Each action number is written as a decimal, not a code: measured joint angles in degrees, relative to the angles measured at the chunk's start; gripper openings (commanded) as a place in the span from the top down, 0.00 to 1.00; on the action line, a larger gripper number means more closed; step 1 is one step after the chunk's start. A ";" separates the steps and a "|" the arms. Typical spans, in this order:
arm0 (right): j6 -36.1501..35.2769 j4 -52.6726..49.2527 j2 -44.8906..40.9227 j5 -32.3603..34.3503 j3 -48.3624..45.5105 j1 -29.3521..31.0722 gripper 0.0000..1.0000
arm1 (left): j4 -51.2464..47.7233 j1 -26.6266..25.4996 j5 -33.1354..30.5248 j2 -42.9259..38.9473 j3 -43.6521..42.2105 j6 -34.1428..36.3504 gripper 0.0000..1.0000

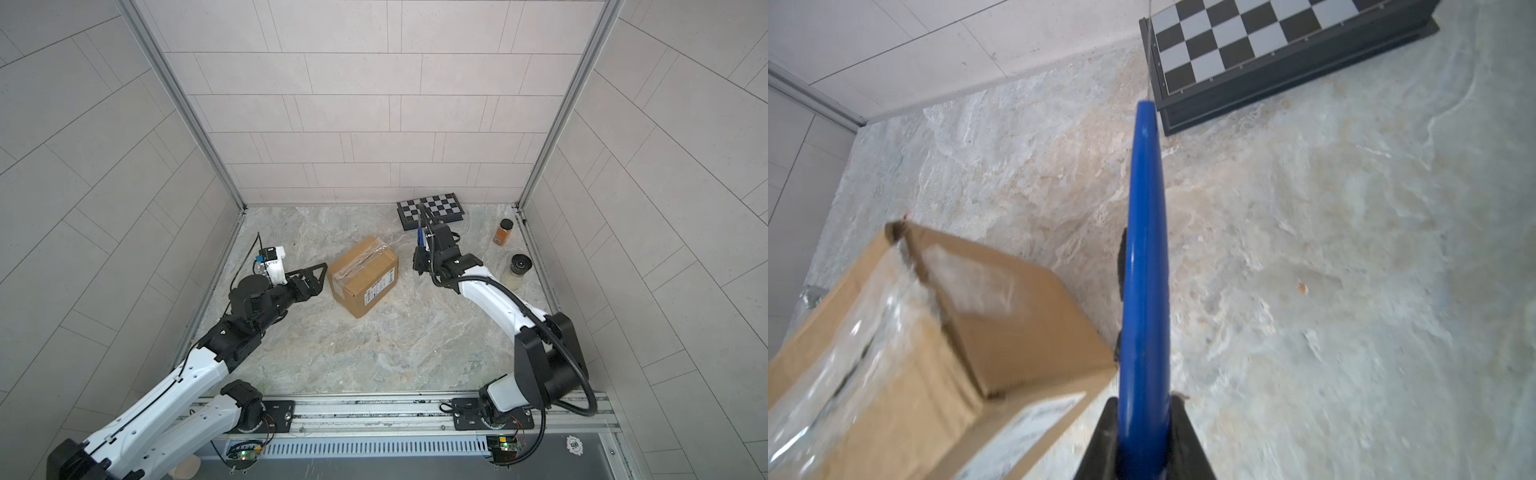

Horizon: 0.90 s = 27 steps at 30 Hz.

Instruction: Unpack the express box

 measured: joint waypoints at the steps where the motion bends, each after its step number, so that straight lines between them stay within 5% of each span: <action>1: 0.39 -0.13 -2.40 0.15 -2.03 0.61 1.00 | -0.17 1.31 0.02 1.90 0.63 0.55 0.00; 6: 2.67 -0.26 -7.52 0.83 -7.89 6.16 1.00 | 1.20 2.21 3.28 12.22 4.98 1.90 0.00; 13: 3.93 2.19 0.63 0.26 -3.96 9.55 1.00 | 7.30 1.42 8.81 20.11 6.54 1.25 0.00; 27: 0.68 2.99 25.44 -4.87 21.77 9.66 1.00 | 12.46 -6.12 8.81 8.35 -3.67 -3.17 0.00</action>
